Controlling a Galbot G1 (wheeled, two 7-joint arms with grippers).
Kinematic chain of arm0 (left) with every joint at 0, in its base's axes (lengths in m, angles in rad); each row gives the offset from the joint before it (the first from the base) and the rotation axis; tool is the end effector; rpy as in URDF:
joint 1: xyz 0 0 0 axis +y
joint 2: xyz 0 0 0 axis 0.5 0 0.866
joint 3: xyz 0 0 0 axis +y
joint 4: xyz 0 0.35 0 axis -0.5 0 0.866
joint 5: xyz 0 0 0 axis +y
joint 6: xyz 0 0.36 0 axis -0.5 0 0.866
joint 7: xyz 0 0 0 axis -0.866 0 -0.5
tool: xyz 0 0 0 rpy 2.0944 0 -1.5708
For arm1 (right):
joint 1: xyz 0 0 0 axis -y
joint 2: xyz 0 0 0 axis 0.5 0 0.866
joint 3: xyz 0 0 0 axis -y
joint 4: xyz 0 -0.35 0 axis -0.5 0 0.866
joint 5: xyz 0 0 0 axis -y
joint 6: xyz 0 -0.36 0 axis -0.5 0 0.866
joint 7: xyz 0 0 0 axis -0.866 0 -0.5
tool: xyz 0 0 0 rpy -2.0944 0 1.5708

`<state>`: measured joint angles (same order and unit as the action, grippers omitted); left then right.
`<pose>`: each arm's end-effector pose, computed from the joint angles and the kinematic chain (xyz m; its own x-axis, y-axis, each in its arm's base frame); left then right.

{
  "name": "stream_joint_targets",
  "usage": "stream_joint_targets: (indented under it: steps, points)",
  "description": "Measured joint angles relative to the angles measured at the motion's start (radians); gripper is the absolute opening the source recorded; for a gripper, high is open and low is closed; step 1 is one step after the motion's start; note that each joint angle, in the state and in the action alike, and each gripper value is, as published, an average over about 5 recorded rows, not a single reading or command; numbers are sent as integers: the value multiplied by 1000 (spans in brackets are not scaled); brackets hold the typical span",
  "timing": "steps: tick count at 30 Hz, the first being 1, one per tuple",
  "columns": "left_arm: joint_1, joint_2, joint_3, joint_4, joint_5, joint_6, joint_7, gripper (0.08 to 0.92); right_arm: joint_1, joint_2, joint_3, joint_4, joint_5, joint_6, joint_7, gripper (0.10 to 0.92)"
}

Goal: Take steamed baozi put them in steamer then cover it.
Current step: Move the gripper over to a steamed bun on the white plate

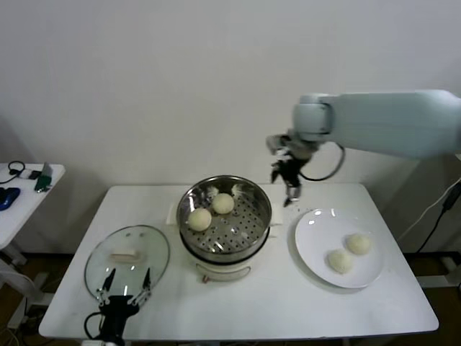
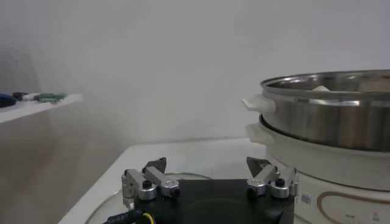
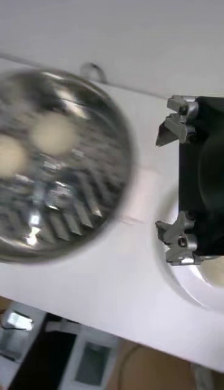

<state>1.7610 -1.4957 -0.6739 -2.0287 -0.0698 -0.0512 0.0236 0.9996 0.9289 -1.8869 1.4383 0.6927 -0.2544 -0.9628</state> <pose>0.1191 0.0625 -0.3501 -0.9786 -0.0739 0.1920 -0.0590 0.9949 0.0824 0.5316 -0.0472 -0.0248 -0.1146 -0.0926 0.9891 -0.9723 -0.1939 -0.1308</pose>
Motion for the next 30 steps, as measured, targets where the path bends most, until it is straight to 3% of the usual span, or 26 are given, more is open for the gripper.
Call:
stream_joint_targets:
  steps: [13,30]
  points:
    - [-2,-8,-3,-4,1,6,1,823,-241,-284,89,18,-224,-11,34,823]
    - [11,-14,-7,10,1,-4,-2,823,-596,-315,355,-96,-375,-40,91,823]
